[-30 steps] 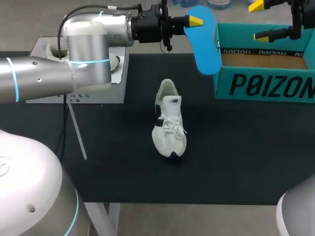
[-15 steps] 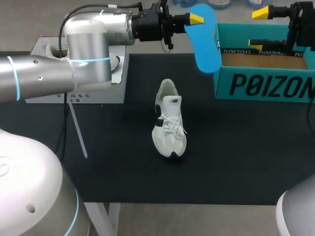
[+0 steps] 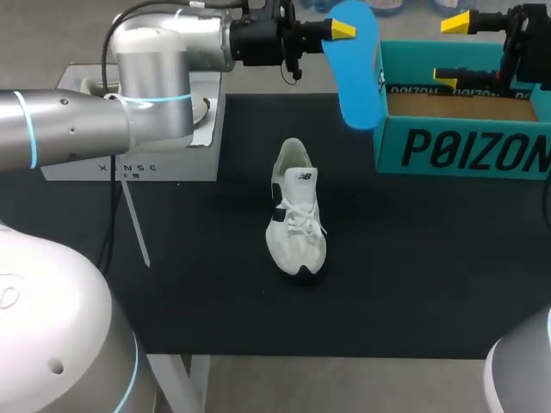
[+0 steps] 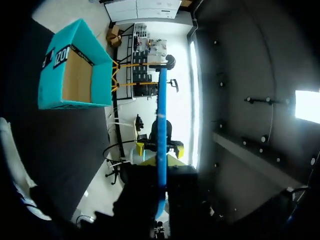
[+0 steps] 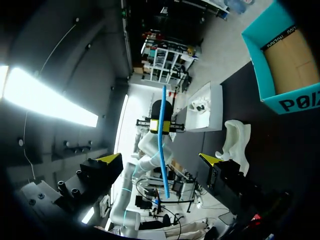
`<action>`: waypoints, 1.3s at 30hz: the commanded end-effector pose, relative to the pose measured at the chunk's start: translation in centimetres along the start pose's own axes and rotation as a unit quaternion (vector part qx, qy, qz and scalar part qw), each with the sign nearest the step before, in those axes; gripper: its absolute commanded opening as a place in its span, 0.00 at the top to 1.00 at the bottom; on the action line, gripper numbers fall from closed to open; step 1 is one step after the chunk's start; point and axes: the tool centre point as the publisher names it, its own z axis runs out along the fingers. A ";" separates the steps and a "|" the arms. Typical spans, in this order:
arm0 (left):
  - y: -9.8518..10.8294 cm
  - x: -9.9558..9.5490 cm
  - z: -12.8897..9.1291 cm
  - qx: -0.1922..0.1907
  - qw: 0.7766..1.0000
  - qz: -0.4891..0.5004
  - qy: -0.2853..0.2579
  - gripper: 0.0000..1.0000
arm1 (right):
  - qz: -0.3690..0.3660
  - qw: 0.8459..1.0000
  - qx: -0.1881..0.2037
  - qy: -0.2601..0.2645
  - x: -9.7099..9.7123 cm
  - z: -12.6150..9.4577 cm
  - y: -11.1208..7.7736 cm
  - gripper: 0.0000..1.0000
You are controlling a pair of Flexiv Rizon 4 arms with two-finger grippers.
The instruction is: Take the shoe out of the shoebox, open the shoe tongue, remove and reinsert the insole, then place the shoe into the shoebox
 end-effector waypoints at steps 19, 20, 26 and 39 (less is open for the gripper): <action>-0.2 1.1 -1.0 0.101 0.825 0.532 -0.163 1.00 | 0.000 1.000 -0.001 0.000 0.0 0.1 0.0 0.00; 0.0 1.2 -1.0 0.100 0.795 0.574 -0.170 1.00 | 0.000 1.000 -0.001 0.000 0.0 0.1 0.0 0.00; 0.0 1.3 -1.3 0.104 0.802 0.575 -0.126 1.00 | 0.000 1.000 -0.001 0.000 0.0 0.1 0.0 0.00; -0.4 1.4 -1.4 0.083 0.748 0.649 -0.110 1.00 | 0.000 1.000 -0.001 0.000 0.0 0.1 0.0 0.00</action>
